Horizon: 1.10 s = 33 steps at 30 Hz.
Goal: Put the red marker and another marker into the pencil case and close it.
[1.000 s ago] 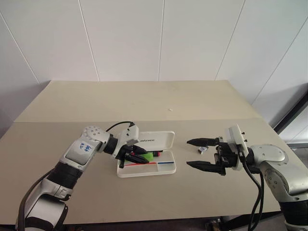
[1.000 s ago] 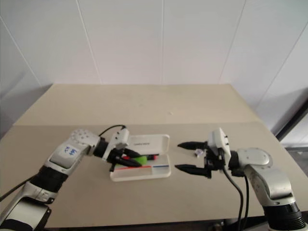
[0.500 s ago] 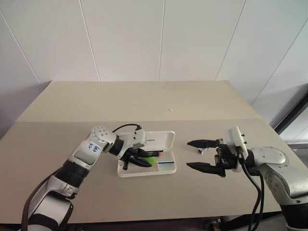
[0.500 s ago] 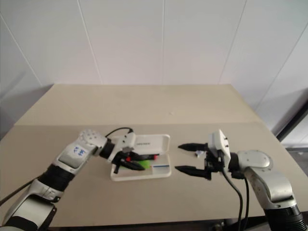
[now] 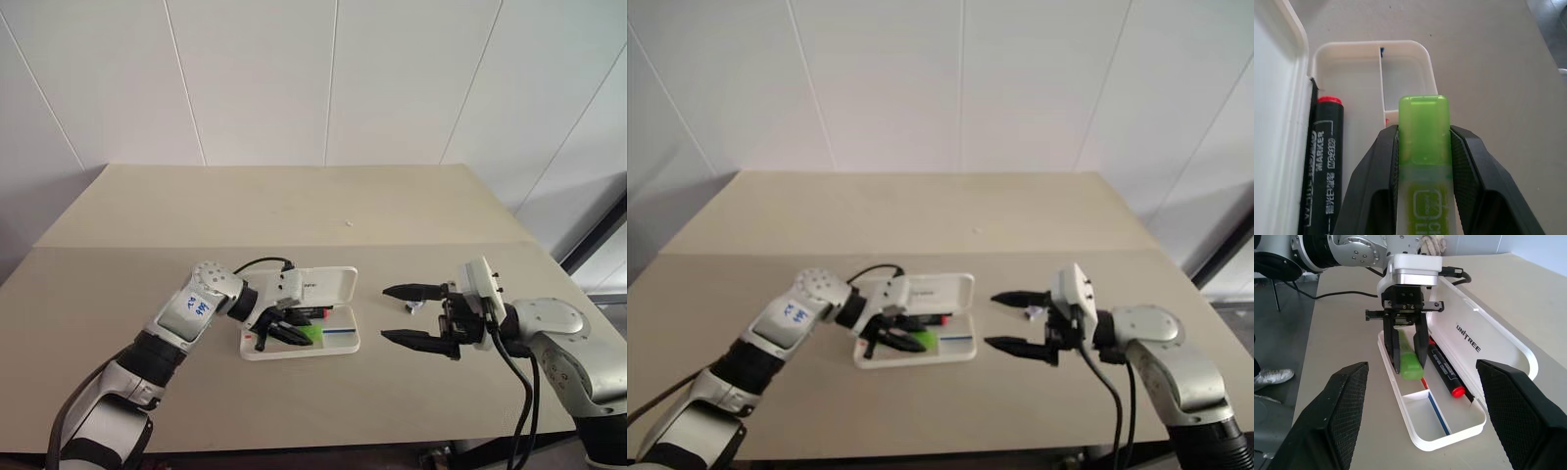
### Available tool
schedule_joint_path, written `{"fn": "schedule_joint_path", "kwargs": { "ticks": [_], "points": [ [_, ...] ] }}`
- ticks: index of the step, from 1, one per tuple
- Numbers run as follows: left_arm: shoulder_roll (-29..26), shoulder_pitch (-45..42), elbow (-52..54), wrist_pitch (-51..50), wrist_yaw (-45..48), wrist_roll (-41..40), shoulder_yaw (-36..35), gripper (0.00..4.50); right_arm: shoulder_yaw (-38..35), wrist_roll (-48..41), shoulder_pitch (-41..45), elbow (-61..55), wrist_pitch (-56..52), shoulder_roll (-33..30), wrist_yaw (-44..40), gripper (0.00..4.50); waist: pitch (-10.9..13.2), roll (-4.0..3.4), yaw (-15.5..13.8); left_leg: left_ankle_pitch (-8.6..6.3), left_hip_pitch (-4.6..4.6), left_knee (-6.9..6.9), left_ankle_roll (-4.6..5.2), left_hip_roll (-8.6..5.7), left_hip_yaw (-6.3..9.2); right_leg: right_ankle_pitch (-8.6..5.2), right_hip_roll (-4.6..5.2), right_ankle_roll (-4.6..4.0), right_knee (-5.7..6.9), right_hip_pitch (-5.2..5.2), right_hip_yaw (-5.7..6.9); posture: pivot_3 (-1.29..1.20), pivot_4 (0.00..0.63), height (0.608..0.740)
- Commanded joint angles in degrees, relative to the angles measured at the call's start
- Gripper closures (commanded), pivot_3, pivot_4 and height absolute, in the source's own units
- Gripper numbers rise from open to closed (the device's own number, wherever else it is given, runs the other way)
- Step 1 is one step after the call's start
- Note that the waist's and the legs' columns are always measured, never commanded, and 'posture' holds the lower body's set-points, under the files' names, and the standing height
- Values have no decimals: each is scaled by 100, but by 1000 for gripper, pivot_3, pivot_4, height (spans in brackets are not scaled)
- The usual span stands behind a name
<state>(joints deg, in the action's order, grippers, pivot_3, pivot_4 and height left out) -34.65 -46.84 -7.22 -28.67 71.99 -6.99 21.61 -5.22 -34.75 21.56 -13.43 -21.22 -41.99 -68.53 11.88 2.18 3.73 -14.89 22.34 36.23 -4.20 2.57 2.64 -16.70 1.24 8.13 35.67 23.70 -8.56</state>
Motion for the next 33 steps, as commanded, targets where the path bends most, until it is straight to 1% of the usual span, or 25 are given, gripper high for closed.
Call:
{"fn": "schedule_joint_path", "kwargs": {
  "ticks": [1, 7, 9, 10, 17, 18, 25, 28, 33],
  "points": [
    [-8, 34, 188, 70, 16, 34, -17, 3412, -202, -80, -26, -212, 77, -96, 17, 0, 0, 0, -24, 0, -1, 0, 0, 0, 0, 0, -1, 0, 1, 0, -1, 0, 150, 740],
    [12, 52, 171, 66, 16, 68, -20, 3412, -199, -64, -23, -204, 86, -107, 19, 0, 0, 0, -57, 0, -1, 5, 1, 0, 0, 0, -1, 0, 5, -1, -3, 0, 150, 740],
    [30, 55, 170, 62, 10, 57, -30, 2654, -199, -58, -20, -200, 87, -111, 23, 0, 0, 0, -60, 0, -1, 5, 1, 0, 0, 0, -1, 0, 5, -1, -3, 0, 150, 740],
    [37, 57, 175, 57, 6, 51, -34, 2442, -200, -57, -18, -199, 86, -111, 27, 0, 0, 0, -60, 0, -1, 5, 1, 0, 0, 0, -1, 0, 5, -1, -2, 0, 150, 740],
    [85, 49, 203, 36, -40, 48, -54, 116, -217, -56, -28, -206, 80, -130, 45, 0, 0, 0, -63, 0, -1, 5, 1, 0, 0, 0, -2, 0, 6, -1, -3, 0, 150, 740],
    [88, 42, 226, 21, -44, 39, -62, 20, -220, -49, -32, -201, 82, -139, 46, 0, 0, 0, -62, 0, -1, 5, 1, 0, 0, 0, -2, 0, 6, -1, -2, 0, 150, 740],
    [87, 76, 616, -175, -110, -167, -261, 20, -246, 23, -142, -217, 65, -151, 220, 0, 0, 0, -65, 0, -1, 5, 1, 0, 0, 0, -2, 0, 6, -1, -4, 0, 150, 740],
    [65, 251, 936, -345, -83, -552, -573, 20, -188, 305, -374, -141, 237, -43, 501, 0, 0, 0, -65, 0, -2, 5, 1, 0, -1, 0, -2, 0, 7, -1, -4, 0, 150, 740],
    [-223, 768, 1404, -400, -11, -928, -931, 20, -95, 836, -439, 61, 498, 283, 1234, 0, 0, 0, -32, 0, -9, 5, 1, 0, -7, -1, -3, -1, 16, 0, -12, 0, 150, 740]
  ]
}}
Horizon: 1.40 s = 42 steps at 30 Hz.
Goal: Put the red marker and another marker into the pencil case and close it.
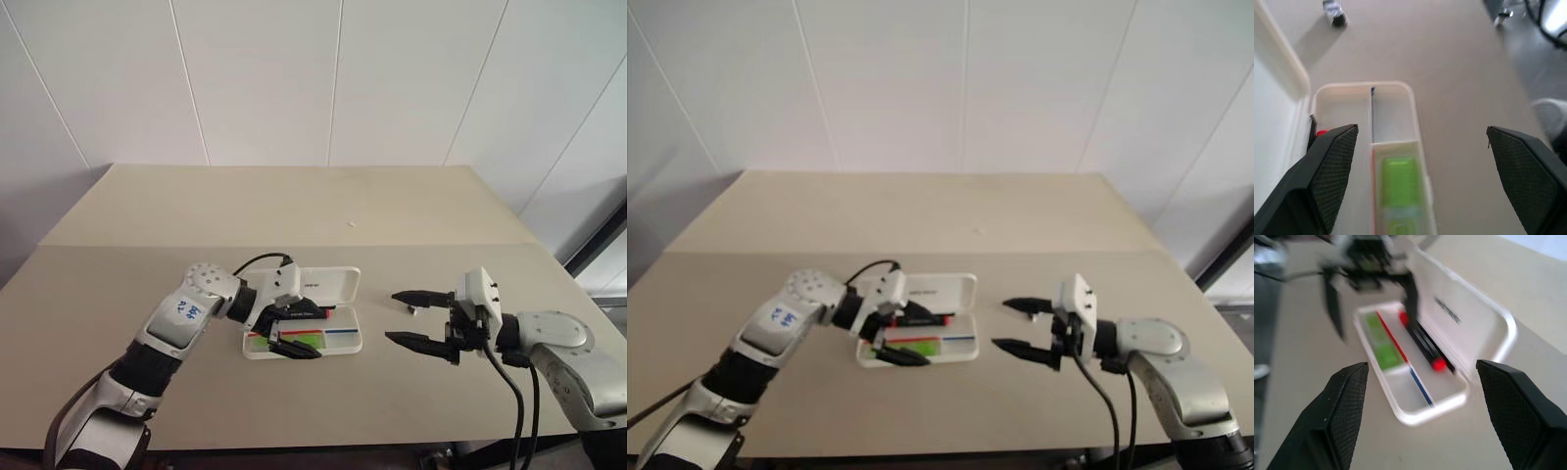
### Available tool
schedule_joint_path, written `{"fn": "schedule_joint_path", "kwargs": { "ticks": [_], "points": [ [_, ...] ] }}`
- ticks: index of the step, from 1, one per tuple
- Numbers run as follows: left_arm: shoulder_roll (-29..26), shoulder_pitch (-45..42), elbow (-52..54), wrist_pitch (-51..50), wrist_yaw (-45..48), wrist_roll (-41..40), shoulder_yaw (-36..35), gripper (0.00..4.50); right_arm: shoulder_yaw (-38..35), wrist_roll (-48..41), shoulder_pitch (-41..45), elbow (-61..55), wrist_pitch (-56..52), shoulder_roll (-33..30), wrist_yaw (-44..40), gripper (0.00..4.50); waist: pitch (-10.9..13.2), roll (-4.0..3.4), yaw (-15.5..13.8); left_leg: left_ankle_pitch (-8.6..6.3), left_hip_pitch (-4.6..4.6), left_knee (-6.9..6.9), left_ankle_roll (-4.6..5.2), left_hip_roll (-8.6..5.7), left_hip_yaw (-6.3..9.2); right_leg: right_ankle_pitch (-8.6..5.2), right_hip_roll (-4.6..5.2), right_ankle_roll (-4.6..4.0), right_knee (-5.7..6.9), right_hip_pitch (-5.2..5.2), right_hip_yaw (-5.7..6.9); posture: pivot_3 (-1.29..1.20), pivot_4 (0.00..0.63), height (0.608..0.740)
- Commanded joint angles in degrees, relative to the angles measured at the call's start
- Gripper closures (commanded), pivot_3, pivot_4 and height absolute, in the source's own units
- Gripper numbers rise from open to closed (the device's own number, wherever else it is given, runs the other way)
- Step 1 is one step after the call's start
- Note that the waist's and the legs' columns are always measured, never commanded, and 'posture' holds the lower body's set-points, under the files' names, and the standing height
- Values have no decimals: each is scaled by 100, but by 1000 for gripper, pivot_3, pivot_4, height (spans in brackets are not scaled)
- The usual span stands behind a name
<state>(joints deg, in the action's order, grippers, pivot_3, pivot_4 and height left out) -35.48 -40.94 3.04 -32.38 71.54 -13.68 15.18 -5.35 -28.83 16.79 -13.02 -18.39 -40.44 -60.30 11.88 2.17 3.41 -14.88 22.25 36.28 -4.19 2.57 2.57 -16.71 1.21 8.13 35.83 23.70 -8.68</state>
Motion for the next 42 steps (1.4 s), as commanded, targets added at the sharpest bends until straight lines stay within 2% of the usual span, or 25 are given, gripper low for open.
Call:
{"fn": "schedule_joint_path", "kwargs": {
  "ticks": [1, 7, 10, 18, 22, 26, 31, 42],
  "points": [
    [-179, 291, 480, -4, 30, -354, -394, 20, -17, 472, 44, 121, 251, 173, 618, 0, 0, 0, -6, 0, -1, 2, 0, 0, 0, 0, -1, 0, 3, 0, 0, 0, 150, 740],
    [-129, 827, 847, 497, 54, -1053, -1189, 20, 227, 1631, 232, 783, 447, 745, 2071, 0, 0, 0, -10, 1, -2, 18, 2, 0, -2, 0, -1, -1, 5, -4, -2, 0, 150, 740],
    [-83, 1035, 893, 735, 127, -1428, -1538, 20, 234, 1901, 301, 941, 411, 1107, 2653, 0, 0, -1, -7, 1, -2, 18, 2, 0, -4, 0, -1, -1, 4, -3, -4, 0, 150, 740],
    [-290, 1411, 870, 990, 402, -1869, -1936, 20, 203, 2330, 317, 820, 228, 1979, 3968, 0, -1, -1, 4, 1, -2, 3, 1, 0, -4, -1, -1, -2, 2, -1, -4, 0, 150, 740],
    [-332, 1361, 749, 1116, 406, -1864, -1975, 20, 223, 2789, 347, 1091, 318, 2121, 4565, 0, -1, -1, 5, 1, -3, 3, 1, 0, -4, -1, 0, -4, 2, -1, -4, 0, 150, 740],
    [-342, 1334, 664, 1240, 487, -1933, -2013, 20, 186, 3016, 317, 1279, 280, 2118, 4862, 0, -1, -1, 8, 1, -3, 1, 1, 0, -4, -3, 0, -7, -1, -2, -4, 0, 150, 740],
    [-338, 1306, 548, 1331, 596, -2171, -2146, 20, 11, 2844, 176, 1170, -34, 2263, 5012, 0, -1, -1, 19, 1, -4, -8, 2, 0, -3, -5, -1, -10, -1, 0, -3, 0, 150, 740],
    [-462, 1355, 386, 1464, 757, -2244, -2239, 20, 32, 2446, -139, 690, -638, 2378, 4658, 0, -1, -1, 125, 1, -5, -10, 2, 1, -2, -5, -1, -10, -1, -1, -3, 0, 150, 740]
  ]
}}
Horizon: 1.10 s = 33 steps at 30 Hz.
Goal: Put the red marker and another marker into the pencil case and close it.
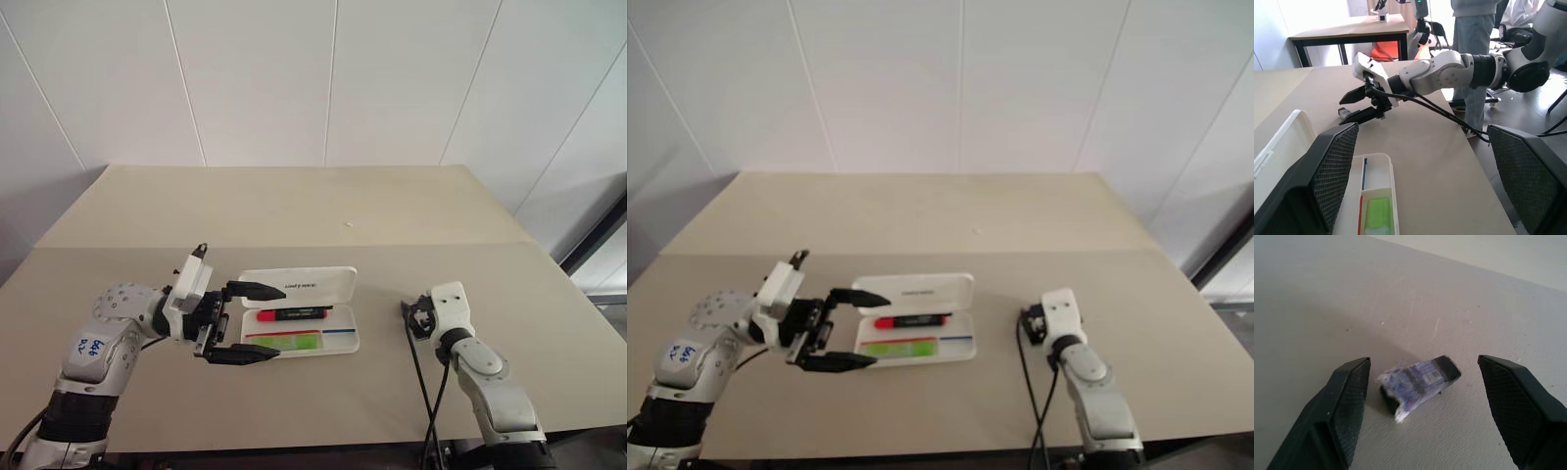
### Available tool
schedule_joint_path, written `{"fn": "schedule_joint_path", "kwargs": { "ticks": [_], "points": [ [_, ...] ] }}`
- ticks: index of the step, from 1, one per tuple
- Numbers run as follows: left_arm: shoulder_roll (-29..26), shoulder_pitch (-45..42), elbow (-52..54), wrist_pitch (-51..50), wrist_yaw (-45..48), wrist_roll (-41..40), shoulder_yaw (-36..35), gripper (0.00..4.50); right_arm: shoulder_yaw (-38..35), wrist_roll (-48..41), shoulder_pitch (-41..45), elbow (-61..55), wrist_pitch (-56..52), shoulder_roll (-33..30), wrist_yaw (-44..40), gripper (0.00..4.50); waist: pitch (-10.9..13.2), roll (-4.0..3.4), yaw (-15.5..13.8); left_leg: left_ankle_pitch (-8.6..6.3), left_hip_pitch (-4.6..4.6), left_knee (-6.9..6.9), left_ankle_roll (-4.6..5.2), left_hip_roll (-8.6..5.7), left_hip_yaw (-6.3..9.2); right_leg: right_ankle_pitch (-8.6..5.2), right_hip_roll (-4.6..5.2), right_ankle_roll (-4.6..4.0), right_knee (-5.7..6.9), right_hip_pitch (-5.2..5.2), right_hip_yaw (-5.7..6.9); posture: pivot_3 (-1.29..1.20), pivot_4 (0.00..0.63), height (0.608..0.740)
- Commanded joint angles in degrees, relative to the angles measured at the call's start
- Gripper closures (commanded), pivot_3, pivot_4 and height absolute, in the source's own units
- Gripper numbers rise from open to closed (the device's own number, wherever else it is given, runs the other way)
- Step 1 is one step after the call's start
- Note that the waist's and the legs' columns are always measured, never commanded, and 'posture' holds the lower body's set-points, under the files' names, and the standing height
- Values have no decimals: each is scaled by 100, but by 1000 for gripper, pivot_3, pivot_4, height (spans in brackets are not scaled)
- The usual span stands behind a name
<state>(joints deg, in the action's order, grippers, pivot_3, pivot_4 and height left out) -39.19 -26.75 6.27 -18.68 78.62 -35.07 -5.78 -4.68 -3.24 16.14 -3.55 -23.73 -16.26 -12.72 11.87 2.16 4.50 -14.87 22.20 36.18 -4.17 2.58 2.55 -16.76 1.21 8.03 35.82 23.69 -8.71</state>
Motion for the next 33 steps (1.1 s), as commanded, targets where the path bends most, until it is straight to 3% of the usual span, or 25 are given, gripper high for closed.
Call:
{"fn": "schedule_joint_path", "kwargs": {
  "ticks": [1, 13, 21, 24, 32, 33],
  "points": [
    [-104, -57, 53, 111, 55, -98, -143, 20, -58, -128, -77, -258, -137, -26, -81, 0, 0, 0, 23, 0, 0, -1, 0, 0, 0, 0, 0, 0, -1, 0, 0, 0, 150, 740],
    [-140, -47, 65, 203, 46, -100, -165, 20, -191, -302, 328, 145, -382, 539, 401, 0, 0, 1, 64, 0, -3, 0, 0, 1, -1, 0, 0, 0, 0, 0, -1, 0, 150, 740],
    [-191, 57, 174, 164, 41, -210, -289, 20, -375, -38, 365, 147, -878, 939, 1420, 0, -10, 16, 131, 1, -7, 1, 1, 3, 0, 0, -2, -1, 0, -3, -3, 0, 150, 740],
    [-237, 111, 205, 45, 144, -463, -403, 0, -359, -38, 292, 70, -942, 969, 1540, 607, -11, 18, 109, 4, -7, 3, 5, 3, -1, -23, -1, -47, -8, -8, -5, 0, 150, 740],
    [-417, 161, -1, 53, 353, -524, -508, 0, -318, -55, 224, -6, -901, 843, 1465, 3270, -13, 22, 5, 4, -2, 2, 6, -4, 0, -39, 10, -76, -25, -15, -3, 0, 150, 740],
    [-414, 159, -7, 60, 357, -518, -506, 0, -309, -55, 221, -17, -888, 824, 1441, 3339, -13, 22, 6, 4, -1, 1, 6, -6, 0, -39, 12, -75, -26, -15, -3, 0, 150, 740]
  ]
}}
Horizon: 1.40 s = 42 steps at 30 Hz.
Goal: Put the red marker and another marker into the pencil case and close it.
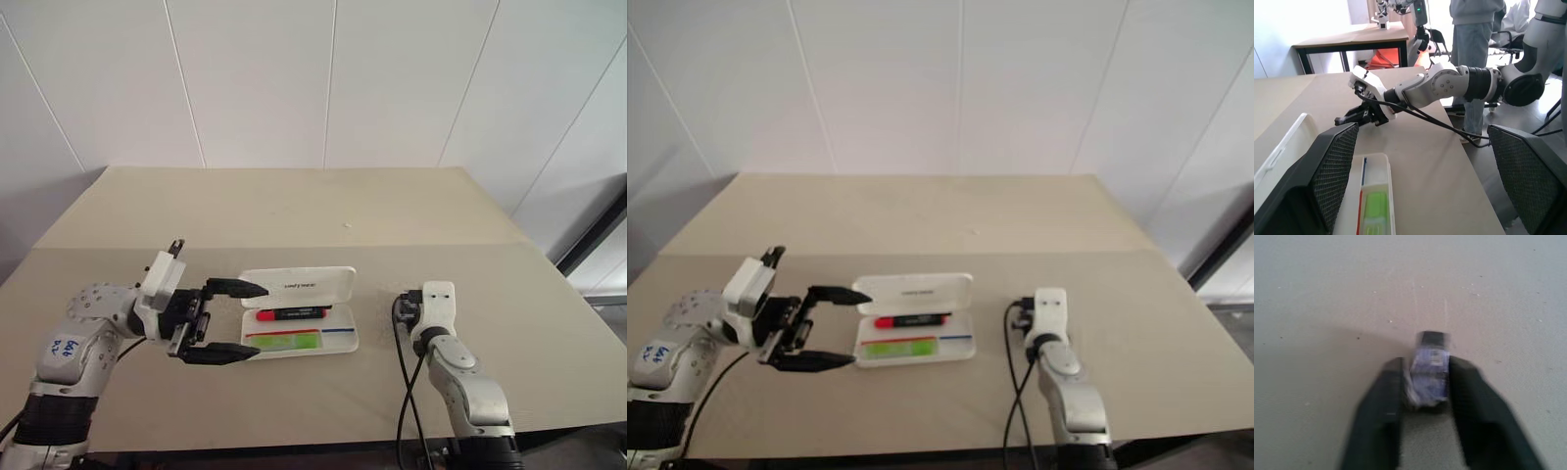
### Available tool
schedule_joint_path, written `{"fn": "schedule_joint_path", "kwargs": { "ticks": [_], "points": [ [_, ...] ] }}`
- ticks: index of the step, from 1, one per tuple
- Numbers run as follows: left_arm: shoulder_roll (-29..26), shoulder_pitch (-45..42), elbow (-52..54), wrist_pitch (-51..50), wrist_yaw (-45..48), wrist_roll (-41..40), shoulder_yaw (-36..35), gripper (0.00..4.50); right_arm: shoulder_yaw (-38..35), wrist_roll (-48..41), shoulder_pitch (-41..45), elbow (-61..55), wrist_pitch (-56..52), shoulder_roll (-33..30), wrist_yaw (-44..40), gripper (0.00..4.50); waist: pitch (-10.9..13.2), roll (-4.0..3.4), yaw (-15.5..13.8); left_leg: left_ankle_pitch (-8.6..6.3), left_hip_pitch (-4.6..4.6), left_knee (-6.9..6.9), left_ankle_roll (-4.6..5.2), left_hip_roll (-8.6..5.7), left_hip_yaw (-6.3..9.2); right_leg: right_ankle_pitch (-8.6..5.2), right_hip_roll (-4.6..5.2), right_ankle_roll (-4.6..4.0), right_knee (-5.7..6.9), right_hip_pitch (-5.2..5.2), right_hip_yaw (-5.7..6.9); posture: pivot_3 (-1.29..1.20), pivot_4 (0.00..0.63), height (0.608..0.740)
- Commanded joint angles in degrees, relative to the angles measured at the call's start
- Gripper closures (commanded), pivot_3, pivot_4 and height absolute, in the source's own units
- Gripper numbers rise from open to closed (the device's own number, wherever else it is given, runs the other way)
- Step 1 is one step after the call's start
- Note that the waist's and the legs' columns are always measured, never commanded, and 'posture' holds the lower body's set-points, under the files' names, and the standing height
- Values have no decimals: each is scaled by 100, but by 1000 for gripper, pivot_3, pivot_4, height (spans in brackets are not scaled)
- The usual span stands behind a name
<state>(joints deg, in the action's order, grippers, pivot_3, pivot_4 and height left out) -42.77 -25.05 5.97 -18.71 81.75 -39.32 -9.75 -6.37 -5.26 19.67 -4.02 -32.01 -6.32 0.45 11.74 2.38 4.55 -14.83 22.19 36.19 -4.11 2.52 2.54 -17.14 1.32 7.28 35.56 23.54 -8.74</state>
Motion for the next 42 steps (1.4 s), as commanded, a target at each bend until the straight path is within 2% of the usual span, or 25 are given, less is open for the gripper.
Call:
{"fn": "schedule_joint_path", "kwargs": {
  "ticks": [1, 6, 10, 12, 16, 21, 26, 33, 42],
  "points": [
    [-49, -13, 23, 65, 42, -91, -107, 0, -127, 150, -132, 18, -52, -202, 92, 3339, 0, 0, 1, 0, 0, -2, 0, -1, 0, 0, 1, 0, -1, 0, 0, 0, 150, 740],
    [-36, -8, -9, 63, 68, -111, -125, 0, 28, -67, -91, -220, 87, -558, -541, 3339, 0, 0, 3, -1, 1, -10, -1, -2, 0, 4, 2, 8, -2, 3, 1, 0, 150, 740],
    [-18, 71, -49, 3, 228, -324, -243, 0, 257, -534, -119, -831, 213, -1169, -1784, 3339, 4, -7, 36, -3, 3, -22, 1, -1, -1, 9, 1, 23, -1, 12, 3, 0, 150, 740],
    [-49, 120, -103, 18, 302, -320, -249, 0, 295, -793, -79, -1062, 176, -1511, -2377, 3339, 7, -11, 57, -7, 3, -25, 6, 2, -3, 28, -2, 68, 3, 17, 4, 0, 150, 740],
    [-66, 217, -205, 14, 413, -355, -294, 0, 417, -1195, 111, -1272, 201, -2147, -3461, 3339, 7, -12, 53, -15, 0, -27, 16, 17, -1, 23, -19, 64, 5, 18, 6, 0, 150, 740],
    [-96, 498, -310, 170, 587, -309, -421, 0, 931, -1592, 545, -1338, 50, -2862, -4864, 3339, 8, -12, 45, -21, 3, -23, 16, 19, -2, 21, -19, 63, -1, 18, 4, 0, 150, 740],
    [-139, 712, -459, 415, 667, -288, -576, 0, 1538, -1662, 1374, -888, 227, -2937, -5896, 3339, 8, -13, 39, -21, 2, -17, 17, 21, -2, 19, -19, 60, 2, 18, 7, 0, 150, 740],
    [-281, 881, -729, 792, 712, -192, -734, 0, 2063, -1527, 1854, -158, 603, -2861, -6861, 3339, 9, -13, 19, -26, 8, -17, 10, 20, 0, 16, -9, 55, -1, 19, 21, 0, 150, 740],
    [-593, 1188, -914, 952, 736, -246, -1070, 0, 2355, -1072, 2066, 815, 1353, -2705, -7383, 3339, 10, -15, 44, -28, 7, -19, 11, 21, 0, 12, -8, 50, 8, 26, 25, 0, 150, 740]
  ]
}}
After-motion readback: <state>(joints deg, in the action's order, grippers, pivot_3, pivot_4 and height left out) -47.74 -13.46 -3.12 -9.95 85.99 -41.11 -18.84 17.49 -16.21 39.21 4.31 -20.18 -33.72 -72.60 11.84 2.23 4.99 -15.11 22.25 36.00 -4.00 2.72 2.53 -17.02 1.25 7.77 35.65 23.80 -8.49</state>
